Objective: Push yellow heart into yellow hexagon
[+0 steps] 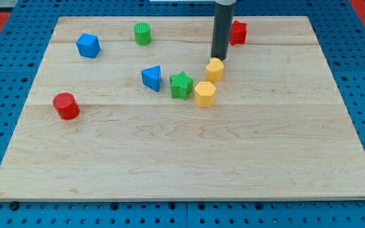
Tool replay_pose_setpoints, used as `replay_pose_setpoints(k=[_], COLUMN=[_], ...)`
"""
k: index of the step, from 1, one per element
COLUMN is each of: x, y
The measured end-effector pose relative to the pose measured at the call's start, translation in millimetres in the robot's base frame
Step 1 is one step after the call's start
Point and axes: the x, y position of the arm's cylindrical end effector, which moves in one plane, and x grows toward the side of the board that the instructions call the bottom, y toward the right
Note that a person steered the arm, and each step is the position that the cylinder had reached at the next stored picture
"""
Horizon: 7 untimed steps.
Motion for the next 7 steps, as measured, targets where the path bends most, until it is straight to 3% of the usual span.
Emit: replay_pose_setpoints(k=[3,6,7], x=[19,17,16], y=[-14,32,-18])
